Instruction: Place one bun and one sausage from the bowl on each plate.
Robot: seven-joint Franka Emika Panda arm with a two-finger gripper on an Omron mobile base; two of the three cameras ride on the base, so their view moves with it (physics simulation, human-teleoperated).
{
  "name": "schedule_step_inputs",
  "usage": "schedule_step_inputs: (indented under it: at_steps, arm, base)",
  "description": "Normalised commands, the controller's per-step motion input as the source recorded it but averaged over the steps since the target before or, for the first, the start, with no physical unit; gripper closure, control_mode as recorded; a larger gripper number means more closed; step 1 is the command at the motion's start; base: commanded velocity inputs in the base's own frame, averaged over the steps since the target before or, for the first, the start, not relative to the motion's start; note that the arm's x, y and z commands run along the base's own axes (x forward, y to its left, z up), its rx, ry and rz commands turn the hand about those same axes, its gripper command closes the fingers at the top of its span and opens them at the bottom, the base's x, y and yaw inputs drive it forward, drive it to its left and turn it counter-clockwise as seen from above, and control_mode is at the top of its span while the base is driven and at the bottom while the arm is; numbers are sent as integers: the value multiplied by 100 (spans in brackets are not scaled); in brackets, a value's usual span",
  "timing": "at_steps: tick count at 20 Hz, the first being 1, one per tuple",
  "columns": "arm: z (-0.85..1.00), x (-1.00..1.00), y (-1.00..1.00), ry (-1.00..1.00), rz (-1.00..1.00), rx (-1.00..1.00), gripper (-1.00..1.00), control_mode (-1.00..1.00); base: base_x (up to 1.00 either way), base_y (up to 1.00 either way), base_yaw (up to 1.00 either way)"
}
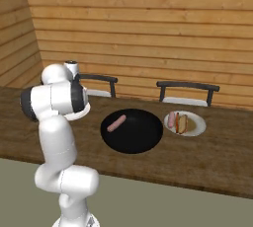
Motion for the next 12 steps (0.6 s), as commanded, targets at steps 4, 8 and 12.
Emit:
schedule_step_inputs:
  at_steps: [4, 8, 12]
  arm:
    - [-31, 20, 1, 0, 0, 0, 100, -100]
    - [-38, 14, 1, -2, 0, -1, 100, -100]
    - [-2, 0, 0, -2, 0, 0, 100, -100]
  base:
    - [0, 0, 0]
    - [0, 0, 0]
    - [0, 0, 0]
